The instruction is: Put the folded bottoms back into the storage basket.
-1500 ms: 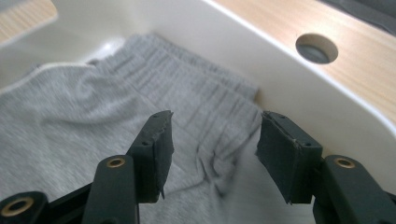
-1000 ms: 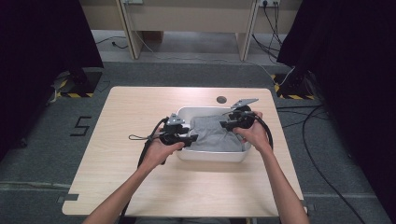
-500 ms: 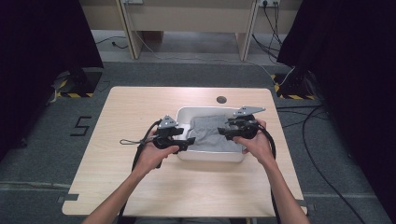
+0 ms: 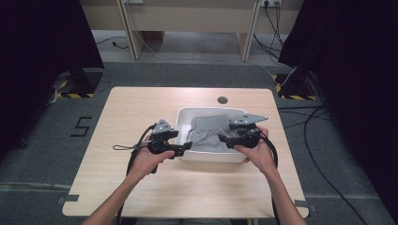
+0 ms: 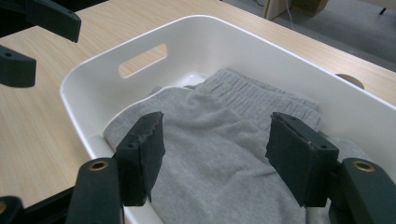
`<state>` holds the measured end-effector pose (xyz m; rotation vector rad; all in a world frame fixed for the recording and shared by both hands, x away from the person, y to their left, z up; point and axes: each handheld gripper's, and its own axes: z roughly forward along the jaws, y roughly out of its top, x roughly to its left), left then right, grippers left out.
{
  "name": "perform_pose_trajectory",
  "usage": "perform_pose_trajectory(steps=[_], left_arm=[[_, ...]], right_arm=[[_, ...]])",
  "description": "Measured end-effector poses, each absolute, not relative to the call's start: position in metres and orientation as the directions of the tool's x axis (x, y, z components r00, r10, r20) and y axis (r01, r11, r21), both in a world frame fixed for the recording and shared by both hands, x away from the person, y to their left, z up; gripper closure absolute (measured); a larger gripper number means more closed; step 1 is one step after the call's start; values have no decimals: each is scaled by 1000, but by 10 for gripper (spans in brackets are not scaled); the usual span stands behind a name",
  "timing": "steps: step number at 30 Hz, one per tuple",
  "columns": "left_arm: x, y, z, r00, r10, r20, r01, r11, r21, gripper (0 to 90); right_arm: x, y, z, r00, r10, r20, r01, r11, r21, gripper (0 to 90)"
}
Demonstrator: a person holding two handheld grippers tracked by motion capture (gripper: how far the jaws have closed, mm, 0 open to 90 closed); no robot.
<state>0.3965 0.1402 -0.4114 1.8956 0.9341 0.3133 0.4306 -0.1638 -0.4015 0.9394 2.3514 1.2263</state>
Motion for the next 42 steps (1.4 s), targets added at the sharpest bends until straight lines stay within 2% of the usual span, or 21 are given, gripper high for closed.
perform_pose_trajectory(steps=[10,35,42], left_arm=[[382,156,-414,662,728,-176,472,-223,853,243],[364,184,-424,641,749,-170,461,-198,865,232],[362,188,-429,641,746,-180,466,-192,864,210]], right_arm=[[406,-161,-412,-733,680,8,387,408,827,363],[376,-169,-421,-732,681,5,357,377,855,315],[372,-176,-427,-720,694,6,370,377,849,268]])
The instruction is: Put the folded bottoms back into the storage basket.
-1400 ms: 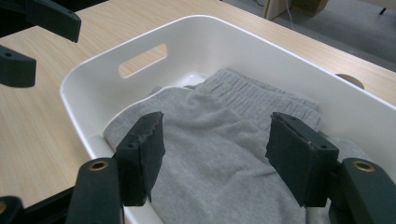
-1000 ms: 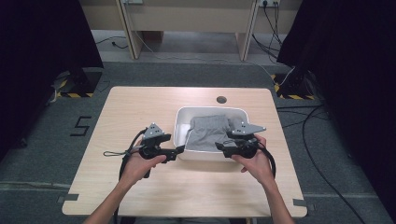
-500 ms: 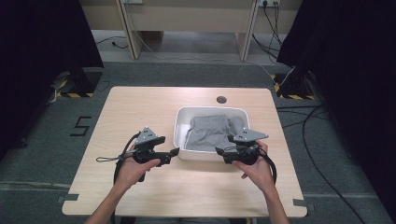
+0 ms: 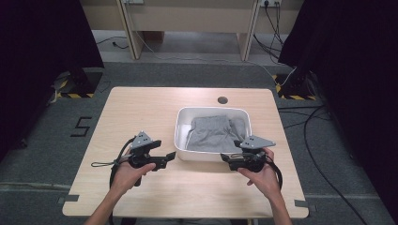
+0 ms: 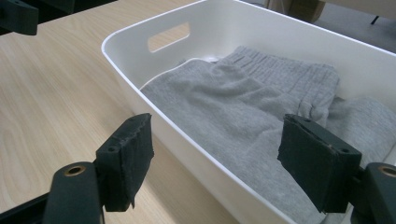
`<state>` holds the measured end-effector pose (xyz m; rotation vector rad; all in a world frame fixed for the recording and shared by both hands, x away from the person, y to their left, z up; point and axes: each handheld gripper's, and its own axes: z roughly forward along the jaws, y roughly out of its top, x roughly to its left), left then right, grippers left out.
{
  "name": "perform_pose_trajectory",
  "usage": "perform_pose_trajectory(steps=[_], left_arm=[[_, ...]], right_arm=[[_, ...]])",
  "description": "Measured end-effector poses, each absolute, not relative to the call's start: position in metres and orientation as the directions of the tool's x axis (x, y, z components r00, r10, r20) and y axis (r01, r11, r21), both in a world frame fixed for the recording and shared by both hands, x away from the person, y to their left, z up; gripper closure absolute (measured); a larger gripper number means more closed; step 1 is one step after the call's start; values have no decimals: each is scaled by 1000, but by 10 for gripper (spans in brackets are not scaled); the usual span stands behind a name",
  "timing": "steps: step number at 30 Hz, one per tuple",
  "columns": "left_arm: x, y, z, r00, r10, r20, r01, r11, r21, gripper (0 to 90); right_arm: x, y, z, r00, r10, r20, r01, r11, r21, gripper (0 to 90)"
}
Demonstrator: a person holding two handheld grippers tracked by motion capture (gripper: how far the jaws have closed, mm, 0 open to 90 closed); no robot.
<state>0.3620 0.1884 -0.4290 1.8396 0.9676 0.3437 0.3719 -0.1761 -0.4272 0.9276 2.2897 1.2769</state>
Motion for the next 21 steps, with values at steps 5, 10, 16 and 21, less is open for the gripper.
perform_pose_trajectory(steps=[5,10,16,21], left_arm=[[360,193,-434,637,748,-186,470,-185,863,194],[357,200,-437,635,751,-183,471,-188,862,186],[355,210,-443,612,770,-179,480,-182,858,185],[354,216,-447,598,781,-182,487,-174,856,186]], right_arm=[[367,-181,-430,-714,700,14,370,361,856,229],[361,-185,-431,-706,708,23,375,346,860,201],[357,-184,-435,-713,701,27,376,350,858,192],[356,-182,-436,-720,693,23,367,353,861,188]])
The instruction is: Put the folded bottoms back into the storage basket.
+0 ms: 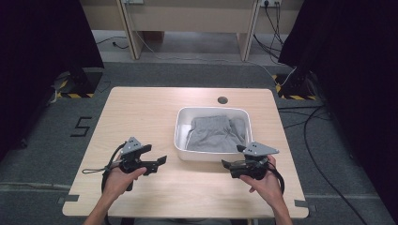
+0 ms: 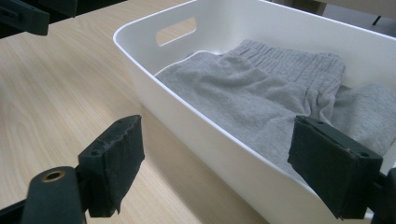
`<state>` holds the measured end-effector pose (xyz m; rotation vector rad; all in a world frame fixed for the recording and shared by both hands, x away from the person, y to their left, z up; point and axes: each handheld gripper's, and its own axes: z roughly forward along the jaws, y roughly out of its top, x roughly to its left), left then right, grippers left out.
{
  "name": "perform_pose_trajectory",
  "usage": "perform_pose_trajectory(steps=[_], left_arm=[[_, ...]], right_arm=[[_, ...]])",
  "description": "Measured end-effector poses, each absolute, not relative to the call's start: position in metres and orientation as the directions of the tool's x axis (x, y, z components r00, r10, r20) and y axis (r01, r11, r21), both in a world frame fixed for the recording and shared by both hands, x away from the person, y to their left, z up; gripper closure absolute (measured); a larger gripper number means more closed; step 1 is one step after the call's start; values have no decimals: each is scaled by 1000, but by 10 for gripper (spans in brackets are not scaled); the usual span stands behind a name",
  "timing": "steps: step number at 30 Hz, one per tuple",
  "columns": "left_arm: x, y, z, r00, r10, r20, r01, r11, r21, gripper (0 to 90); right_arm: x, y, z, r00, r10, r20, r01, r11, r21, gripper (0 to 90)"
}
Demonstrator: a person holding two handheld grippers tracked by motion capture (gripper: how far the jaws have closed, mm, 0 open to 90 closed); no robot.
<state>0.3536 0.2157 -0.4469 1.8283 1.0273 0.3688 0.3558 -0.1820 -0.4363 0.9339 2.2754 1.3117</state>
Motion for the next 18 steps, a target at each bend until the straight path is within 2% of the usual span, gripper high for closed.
perform_pose_trajectory(steps=[18], left_arm=[[331,232,-473,589,784,-194,497,-163,852,186]], right_arm=[[339,-190,-441,-690,723,-31,352,372,859,189]])
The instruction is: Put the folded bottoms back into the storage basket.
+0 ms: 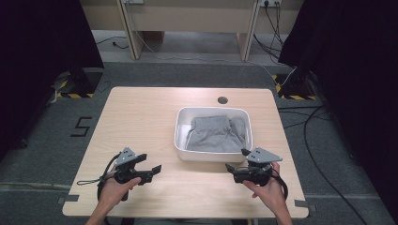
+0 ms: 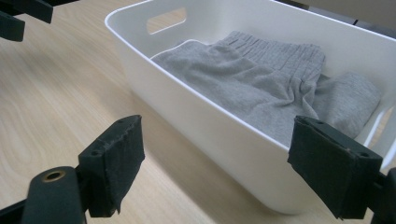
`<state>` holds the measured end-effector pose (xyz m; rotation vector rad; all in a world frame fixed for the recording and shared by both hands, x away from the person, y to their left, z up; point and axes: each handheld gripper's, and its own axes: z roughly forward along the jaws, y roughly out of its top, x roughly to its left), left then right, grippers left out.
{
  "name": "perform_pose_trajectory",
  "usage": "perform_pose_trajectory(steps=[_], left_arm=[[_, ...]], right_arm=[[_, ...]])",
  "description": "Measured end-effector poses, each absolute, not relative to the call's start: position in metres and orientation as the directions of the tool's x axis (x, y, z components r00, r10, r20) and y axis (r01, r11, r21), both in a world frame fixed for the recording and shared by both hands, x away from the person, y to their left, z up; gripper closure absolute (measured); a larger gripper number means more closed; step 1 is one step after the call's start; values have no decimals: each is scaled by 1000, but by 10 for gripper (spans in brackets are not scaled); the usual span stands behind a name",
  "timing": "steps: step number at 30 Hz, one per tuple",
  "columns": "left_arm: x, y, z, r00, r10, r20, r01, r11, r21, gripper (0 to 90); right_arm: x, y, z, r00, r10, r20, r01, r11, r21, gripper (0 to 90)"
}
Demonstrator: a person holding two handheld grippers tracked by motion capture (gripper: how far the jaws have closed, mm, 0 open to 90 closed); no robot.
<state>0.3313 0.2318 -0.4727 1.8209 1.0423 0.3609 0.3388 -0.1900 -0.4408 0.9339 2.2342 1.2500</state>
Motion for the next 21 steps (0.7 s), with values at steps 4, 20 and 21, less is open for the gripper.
perform_pose_trajectory(steps=[4,20,21], left_arm=[[325,233,-475,593,784,-187,493,-170,853,186],[308,238,-482,591,790,-164,492,-191,849,186],[307,239,-482,591,790,-164,493,-192,849,186]], right_arm=[[327,-192,-439,-689,723,-47,339,379,861,189],[296,-210,-442,-669,743,-31,343,346,873,190],[296,-211,-444,-666,746,-27,348,343,873,191]])
